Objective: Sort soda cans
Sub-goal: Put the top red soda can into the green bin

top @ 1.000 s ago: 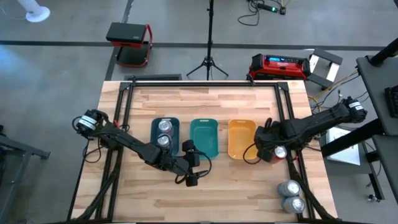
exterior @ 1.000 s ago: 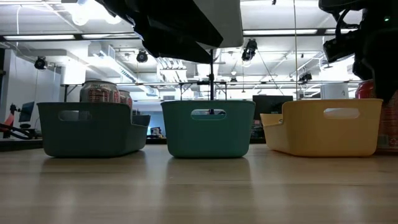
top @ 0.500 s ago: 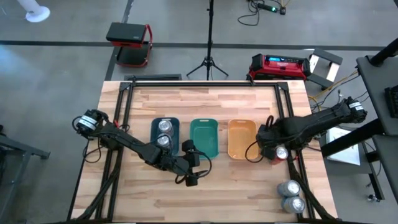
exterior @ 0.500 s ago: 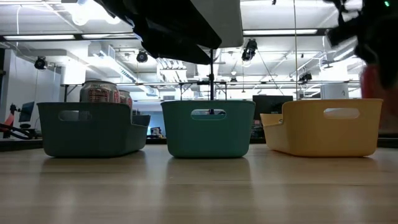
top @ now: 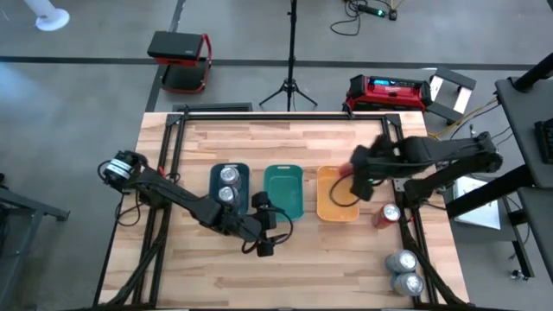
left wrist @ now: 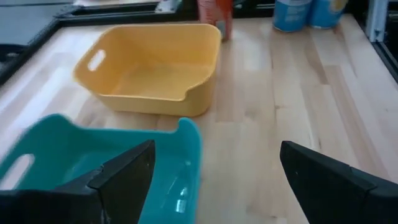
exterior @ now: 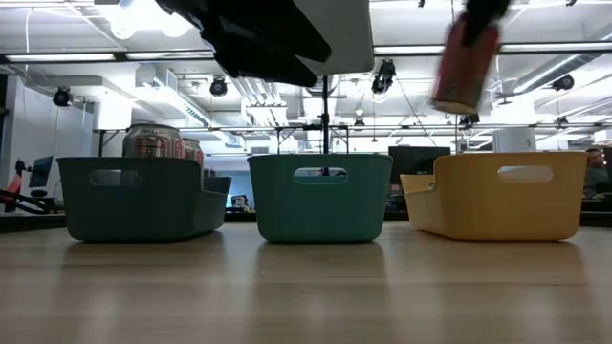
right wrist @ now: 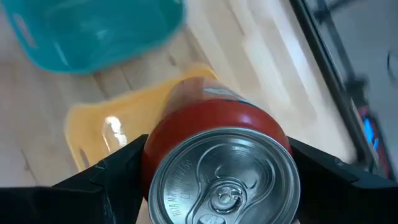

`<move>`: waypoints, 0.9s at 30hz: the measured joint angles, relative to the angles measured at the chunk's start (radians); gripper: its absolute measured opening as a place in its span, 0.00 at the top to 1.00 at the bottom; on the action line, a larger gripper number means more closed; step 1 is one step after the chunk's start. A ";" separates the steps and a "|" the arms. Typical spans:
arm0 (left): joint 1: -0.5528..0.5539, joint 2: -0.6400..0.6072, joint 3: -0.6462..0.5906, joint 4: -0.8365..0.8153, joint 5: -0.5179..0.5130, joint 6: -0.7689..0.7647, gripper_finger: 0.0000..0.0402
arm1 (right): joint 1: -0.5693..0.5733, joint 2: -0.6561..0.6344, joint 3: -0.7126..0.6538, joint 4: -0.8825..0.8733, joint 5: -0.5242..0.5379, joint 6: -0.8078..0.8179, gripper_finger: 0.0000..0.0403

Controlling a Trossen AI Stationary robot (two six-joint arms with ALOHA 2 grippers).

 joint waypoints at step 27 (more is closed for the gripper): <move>-0.125 -0.226 -0.060 -0.294 -0.120 -0.077 0.26 | -0.223 0.771 0.521 0.175 -0.259 -0.663 0.25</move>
